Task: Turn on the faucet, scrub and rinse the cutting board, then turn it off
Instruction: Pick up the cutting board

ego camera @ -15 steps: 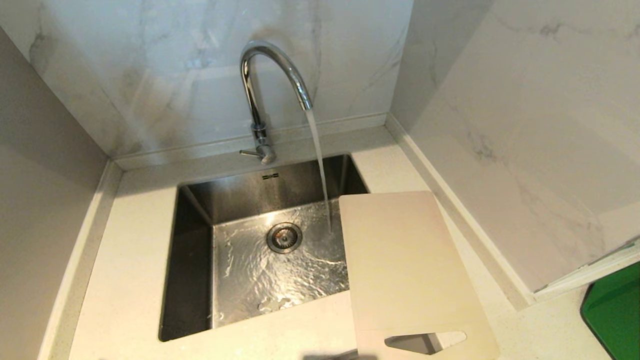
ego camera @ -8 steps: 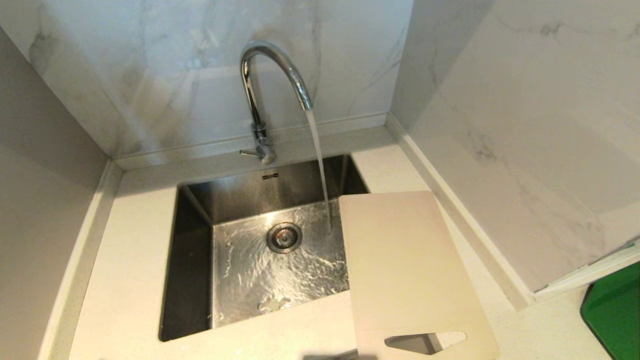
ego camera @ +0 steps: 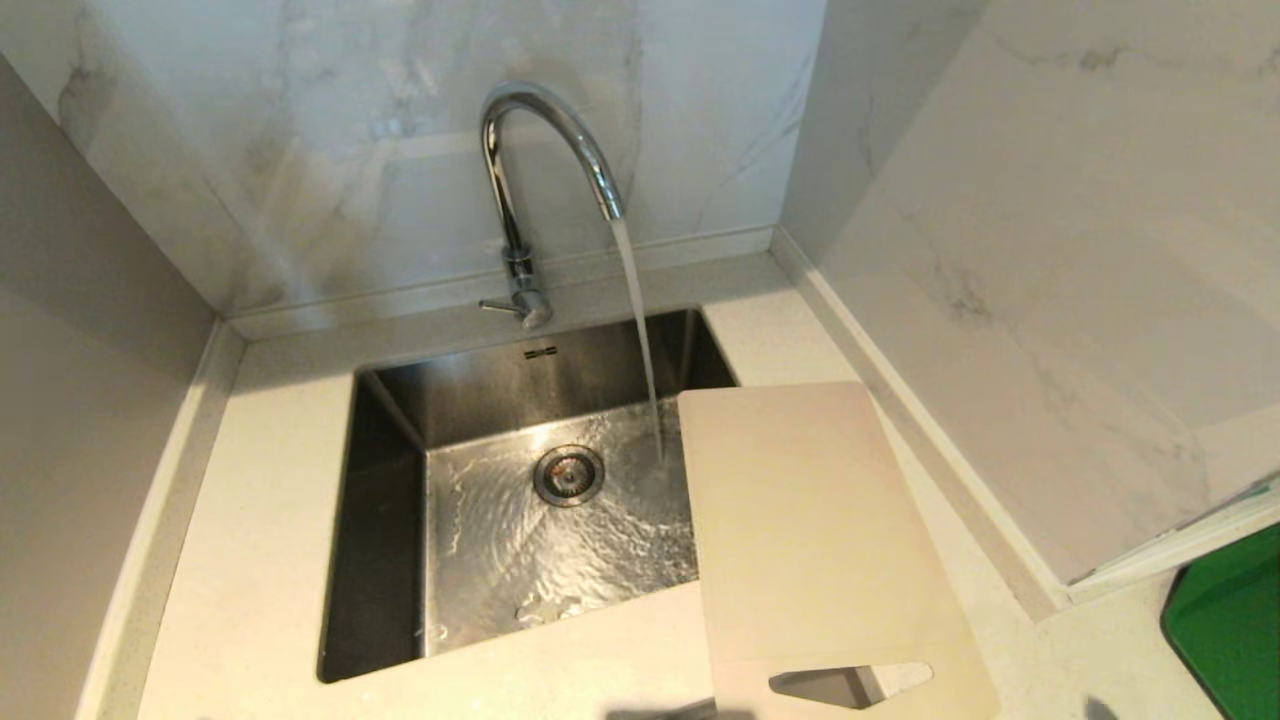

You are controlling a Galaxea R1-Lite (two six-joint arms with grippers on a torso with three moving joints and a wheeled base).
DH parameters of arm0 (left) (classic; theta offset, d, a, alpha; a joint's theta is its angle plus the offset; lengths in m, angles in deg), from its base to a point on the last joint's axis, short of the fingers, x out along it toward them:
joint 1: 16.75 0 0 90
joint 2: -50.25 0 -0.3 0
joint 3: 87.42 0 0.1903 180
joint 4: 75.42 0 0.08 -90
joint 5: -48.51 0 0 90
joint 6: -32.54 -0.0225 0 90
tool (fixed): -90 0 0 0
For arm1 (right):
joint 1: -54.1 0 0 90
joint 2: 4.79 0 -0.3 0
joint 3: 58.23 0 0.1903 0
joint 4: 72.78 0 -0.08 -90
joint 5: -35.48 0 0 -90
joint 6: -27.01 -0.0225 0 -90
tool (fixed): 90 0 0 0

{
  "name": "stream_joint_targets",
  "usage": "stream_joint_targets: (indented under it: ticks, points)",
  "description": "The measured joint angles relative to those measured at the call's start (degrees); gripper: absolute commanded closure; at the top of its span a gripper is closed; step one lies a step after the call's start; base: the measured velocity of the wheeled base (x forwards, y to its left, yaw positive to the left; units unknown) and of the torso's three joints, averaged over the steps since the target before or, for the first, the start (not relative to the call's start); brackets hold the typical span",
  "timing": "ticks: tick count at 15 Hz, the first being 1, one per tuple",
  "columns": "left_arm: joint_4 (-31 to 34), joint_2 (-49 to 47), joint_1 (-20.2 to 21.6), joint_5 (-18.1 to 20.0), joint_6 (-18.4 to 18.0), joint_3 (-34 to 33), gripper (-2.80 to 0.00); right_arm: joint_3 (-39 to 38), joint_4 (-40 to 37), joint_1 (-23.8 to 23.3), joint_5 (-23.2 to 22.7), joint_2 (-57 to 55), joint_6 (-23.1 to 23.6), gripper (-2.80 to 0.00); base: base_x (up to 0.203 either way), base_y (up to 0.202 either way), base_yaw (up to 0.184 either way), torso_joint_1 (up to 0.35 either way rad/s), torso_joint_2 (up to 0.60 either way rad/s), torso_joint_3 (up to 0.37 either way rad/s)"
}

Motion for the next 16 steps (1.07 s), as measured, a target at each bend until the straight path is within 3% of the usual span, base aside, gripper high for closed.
stream_joint_targets:
  ticks: [5, 8, 16]
  points:
    - [0.00, -0.01, -0.02, 0.00, 0.02, 0.00, 0.00, 18.26, -4.38, 0.00, -3.17, -17.62, 4.16, 0.00, 0.000, 0.000, 0.000, 0.000, 0.00, 0.000]
    - [0.00, -0.01, -0.05, 0.00, 0.02, 0.00, 0.00, 25.10, -8.25, 0.02, -3.58, -24.33, 6.05, 0.00, 0.000, 0.000, 0.000, 0.000, 0.00, 0.000]
    - [0.00, -0.04, -0.05, 0.00, 0.02, 0.00, 0.00, 25.11, -11.32, 0.10, -3.14, -33.06, 15.69, 0.00, 0.000, 0.000, 0.000, 0.000, 0.00, 0.000]
